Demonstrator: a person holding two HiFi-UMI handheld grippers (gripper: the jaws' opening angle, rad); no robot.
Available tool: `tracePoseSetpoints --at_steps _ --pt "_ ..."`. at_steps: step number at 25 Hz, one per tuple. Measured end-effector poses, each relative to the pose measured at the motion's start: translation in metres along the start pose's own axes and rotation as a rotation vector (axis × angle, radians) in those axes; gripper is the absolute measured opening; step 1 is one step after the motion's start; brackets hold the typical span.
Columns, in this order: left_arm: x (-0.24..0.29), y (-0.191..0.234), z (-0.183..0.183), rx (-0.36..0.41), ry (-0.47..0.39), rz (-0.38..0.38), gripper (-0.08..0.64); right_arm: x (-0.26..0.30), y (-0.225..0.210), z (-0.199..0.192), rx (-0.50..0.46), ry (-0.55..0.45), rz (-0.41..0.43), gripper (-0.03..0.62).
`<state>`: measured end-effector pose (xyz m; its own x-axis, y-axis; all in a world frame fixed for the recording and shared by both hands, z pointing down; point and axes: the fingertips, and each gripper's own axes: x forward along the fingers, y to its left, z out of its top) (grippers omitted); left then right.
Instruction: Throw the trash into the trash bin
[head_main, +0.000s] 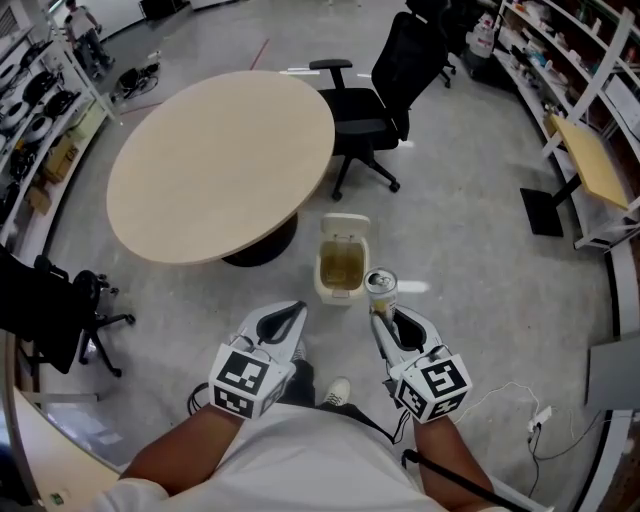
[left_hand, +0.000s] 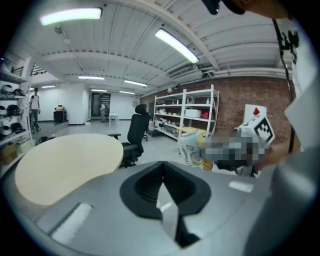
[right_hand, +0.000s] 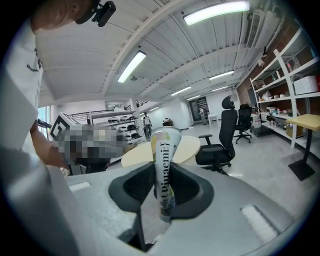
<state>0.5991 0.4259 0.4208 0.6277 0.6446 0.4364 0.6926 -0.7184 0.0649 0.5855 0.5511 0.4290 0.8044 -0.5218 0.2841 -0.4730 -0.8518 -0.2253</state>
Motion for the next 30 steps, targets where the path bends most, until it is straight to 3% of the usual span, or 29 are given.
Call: tracePoseSetpoints --at_steps 6,11,18,25,30 --pt "0.021 0.025 -0.018 -0.020 0.059 -0.015 0.009 0.022 -0.014 -0.002 0.007 0.029 -0.018 0.098" --pt "0.050 0.051 -0.009 0.025 0.058 -0.025 0.009 0.051 -0.029 -0.005 -0.013 0.084 -0.041 0.098" --pt "0.086 0.078 -0.029 0.000 0.120 -0.111 0.009 0.102 -0.049 -0.019 -0.001 0.189 -0.075 0.098" --pt "0.113 0.077 -0.062 -0.003 0.189 -0.227 0.009 0.139 -0.065 -0.051 0.008 0.310 -0.098 0.098" --pt "0.137 0.080 -0.088 -0.020 0.253 -0.236 0.009 0.168 -0.086 -0.094 0.023 0.404 -0.094 0.098"
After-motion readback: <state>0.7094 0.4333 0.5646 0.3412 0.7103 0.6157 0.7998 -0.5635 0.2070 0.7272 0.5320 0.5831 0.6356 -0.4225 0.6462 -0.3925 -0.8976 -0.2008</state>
